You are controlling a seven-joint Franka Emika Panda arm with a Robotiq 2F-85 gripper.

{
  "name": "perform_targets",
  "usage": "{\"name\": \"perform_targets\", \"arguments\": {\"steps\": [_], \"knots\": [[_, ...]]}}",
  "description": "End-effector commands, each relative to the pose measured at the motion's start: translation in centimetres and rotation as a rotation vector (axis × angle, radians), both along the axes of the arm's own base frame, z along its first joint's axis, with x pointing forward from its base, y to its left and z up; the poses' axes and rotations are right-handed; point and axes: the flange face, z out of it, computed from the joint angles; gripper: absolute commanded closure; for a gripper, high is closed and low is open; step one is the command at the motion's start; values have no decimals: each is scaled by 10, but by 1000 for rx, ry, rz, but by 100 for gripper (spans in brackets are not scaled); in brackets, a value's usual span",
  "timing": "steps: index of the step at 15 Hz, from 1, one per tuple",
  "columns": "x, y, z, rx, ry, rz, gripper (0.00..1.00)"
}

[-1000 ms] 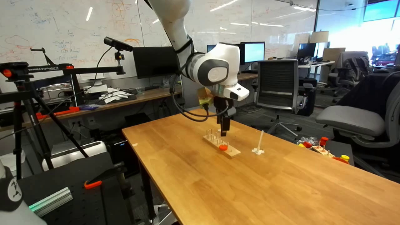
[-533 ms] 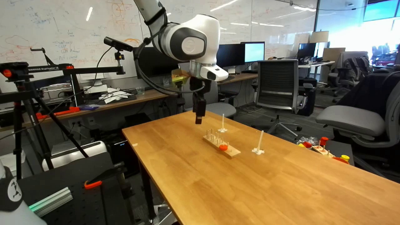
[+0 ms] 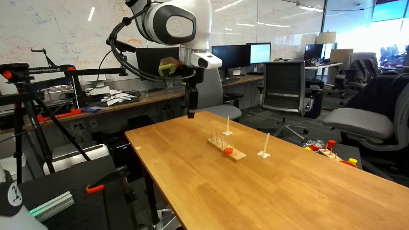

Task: Place the orange ring on the wooden stand

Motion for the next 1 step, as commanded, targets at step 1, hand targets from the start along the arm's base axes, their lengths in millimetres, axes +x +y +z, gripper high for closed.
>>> {"name": "perform_targets", "arguments": {"steps": [1], "knots": [[0,0,0,0,1,0,0]]}}
